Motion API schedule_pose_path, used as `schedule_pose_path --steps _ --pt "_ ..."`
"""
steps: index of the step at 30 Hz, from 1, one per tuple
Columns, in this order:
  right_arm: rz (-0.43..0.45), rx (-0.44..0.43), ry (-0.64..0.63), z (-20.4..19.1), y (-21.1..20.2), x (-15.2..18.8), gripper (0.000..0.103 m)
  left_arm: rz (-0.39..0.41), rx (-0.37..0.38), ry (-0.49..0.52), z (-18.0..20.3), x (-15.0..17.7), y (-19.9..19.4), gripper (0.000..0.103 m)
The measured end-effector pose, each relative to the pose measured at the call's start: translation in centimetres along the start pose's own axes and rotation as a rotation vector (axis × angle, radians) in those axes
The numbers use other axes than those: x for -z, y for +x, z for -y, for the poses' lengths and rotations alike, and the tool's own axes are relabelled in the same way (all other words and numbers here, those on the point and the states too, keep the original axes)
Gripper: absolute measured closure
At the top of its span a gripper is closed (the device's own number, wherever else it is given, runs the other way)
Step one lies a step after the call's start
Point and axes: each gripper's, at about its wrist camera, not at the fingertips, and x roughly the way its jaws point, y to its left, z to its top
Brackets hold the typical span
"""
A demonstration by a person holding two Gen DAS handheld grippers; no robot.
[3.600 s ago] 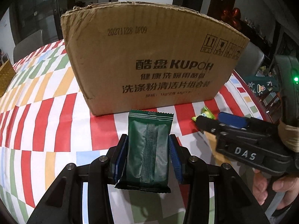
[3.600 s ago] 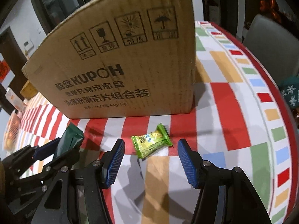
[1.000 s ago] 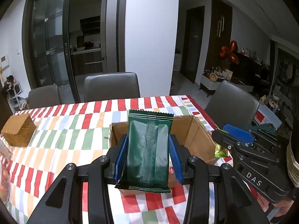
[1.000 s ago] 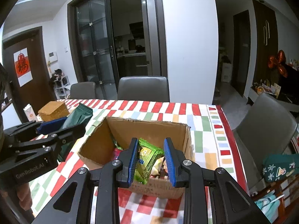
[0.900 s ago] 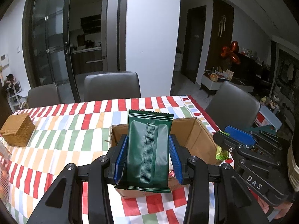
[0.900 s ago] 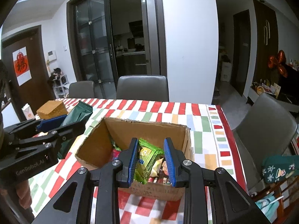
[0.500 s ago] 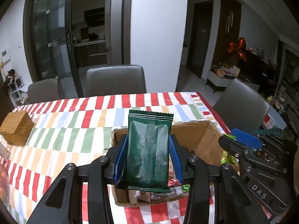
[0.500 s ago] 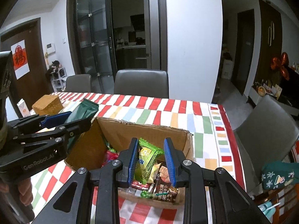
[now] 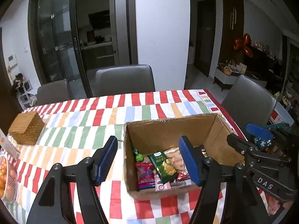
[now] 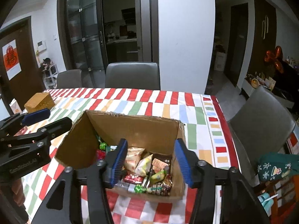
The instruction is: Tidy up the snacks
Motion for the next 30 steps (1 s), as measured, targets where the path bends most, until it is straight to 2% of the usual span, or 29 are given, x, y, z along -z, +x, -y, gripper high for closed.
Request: schedule_pose_path --steps 4,6,8,17,24,30 --pt "0.031 0.008 0.004 0.0 -2.0 1.3 0.036 0.03 -0.01 0.012 0.2 1.4 -2.2 0.029" --pt "0.051 0.015 0.002 0.0 -3.1 1.9 0.034 0.044 -0.015 0.015 0.3 2.1 -3.3 0.029" --pt "0.067 0.024 -0.001 -0.1 -4.2 2.5 0.029 0.063 -0.023 0.016 0.4 3.0 -4.6 0.022" --pt "0.143 0.04 0.012 -0.4 -9.8 6.2 0.016 0.147 -0.028 0.01 1.3 7.1 -10.3 0.004" --pt "0.163 0.057 0.0 -0.9 -12.5 9.8 0.013 0.196 -0.049 0.022 1.9 9.7 -13.0 0.0" --pt "0.154 0.057 0.011 -0.8 -13.8 11.8 0.013 0.191 -0.042 0.005 2.3 11.7 -14.5 0.0"
